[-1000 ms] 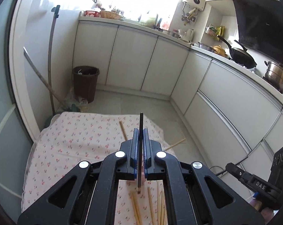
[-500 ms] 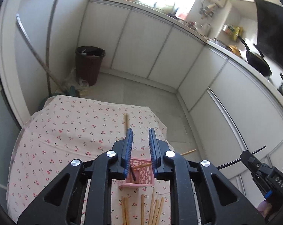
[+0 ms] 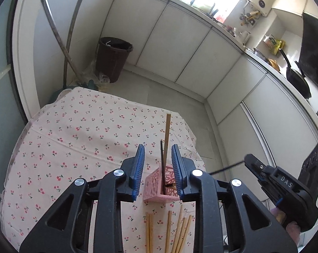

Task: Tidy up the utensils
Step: 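Carry both chopsticks over the pink basket and lower them into it, then open both grippers to release the chopsticks into the basket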

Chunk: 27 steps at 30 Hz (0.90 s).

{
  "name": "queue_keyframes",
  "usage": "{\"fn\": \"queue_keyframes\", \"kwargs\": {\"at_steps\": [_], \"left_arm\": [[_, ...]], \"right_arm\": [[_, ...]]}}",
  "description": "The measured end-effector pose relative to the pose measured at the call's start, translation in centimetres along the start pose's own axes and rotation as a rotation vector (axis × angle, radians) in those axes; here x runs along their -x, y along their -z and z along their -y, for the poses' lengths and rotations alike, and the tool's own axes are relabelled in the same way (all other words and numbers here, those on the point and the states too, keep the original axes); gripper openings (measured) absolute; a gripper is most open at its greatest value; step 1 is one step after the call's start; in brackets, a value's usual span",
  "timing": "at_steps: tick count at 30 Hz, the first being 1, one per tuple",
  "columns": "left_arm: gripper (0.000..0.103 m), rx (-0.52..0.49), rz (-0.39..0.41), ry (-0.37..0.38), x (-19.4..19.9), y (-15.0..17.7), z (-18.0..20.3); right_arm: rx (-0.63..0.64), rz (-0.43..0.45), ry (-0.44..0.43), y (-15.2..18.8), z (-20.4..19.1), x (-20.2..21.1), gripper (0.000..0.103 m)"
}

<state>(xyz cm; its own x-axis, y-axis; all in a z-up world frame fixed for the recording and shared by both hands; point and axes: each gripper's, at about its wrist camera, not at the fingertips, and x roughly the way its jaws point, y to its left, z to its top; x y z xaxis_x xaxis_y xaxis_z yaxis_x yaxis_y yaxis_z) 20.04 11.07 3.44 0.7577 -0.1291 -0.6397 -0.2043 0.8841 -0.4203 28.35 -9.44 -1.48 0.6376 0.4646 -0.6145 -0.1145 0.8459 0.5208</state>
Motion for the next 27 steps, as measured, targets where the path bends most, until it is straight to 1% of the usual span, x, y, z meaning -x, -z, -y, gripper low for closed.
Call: {"fn": "queue_keyframes", "kwargs": {"at_steps": [5,7,8,12,15,18,19,20,21,22,23,24,25,27], "left_arm": [[0.027,-0.087,0.048,-0.028,1.0,0.5,1.7],[0.03,-0.118,0.063,-0.04,1.4,1.0,2.4],[0.031,-0.136,0.072,-0.05,1.6,1.2,2.7],[0.04,-0.185,0.104,-0.097,2.2,2.0,3.5],[0.043,-0.206,0.101,-0.108,2.5,2.8,3.7],[0.048,-0.21,0.098,-0.118,2.7,3.4,3.8],[0.051,-0.207,0.097,-0.119,2.7,3.7,3.7],[0.052,-0.203,0.095,-0.119,2.8,3.9,3.4],[0.054,-0.199,0.092,-0.119,2.9,4.0,3.3],[0.055,-0.195,0.085,-0.121,3.0,4.4,2.9],[0.056,-0.193,0.077,-0.124,2.9,4.7,2.6],[0.057,-0.192,0.071,-0.126,2.9,5.0,2.3],[0.058,-0.186,0.059,-0.131,2.6,5.4,1.7],[0.061,-0.169,0.026,-0.145,1.8,5.8,0.7]], "right_arm": [[0.115,0.055,0.047,0.9,-2.3,1.6,0.022],[0.145,0.073,0.06,1.4,-2.9,2.3,0.031],[0.164,0.085,0.074,1.8,-3.2,2.7,0.033],[0.23,0.121,0.126,3.1,-4.0,3.9,0.036],[0.264,0.141,0.163,4.3,-4.1,4.7,0.052],[0.261,0.149,0.184,5.1,-3.4,5.6,0.052],[0.244,0.151,0.182,5.4,-2.9,6.2,0.052],[0.219,0.151,0.175,5.5,-2.2,6.6,0.054],[0.178,0.149,0.161,5.5,-1.4,7.1,0.064],[0.117,0.143,0.139,5.4,0.0,7.6,0.077],[0.013,0.123,0.102,5.1,2.6,7.9,0.081],[-0.043,0.105,0.085,4.9,4.0,7.8,0.082],[-0.127,0.057,0.06,4.5,6.6,7.2,0.082],[-0.278,-0.018,0.045,4.1,11.8,5.8,0.082]]}}
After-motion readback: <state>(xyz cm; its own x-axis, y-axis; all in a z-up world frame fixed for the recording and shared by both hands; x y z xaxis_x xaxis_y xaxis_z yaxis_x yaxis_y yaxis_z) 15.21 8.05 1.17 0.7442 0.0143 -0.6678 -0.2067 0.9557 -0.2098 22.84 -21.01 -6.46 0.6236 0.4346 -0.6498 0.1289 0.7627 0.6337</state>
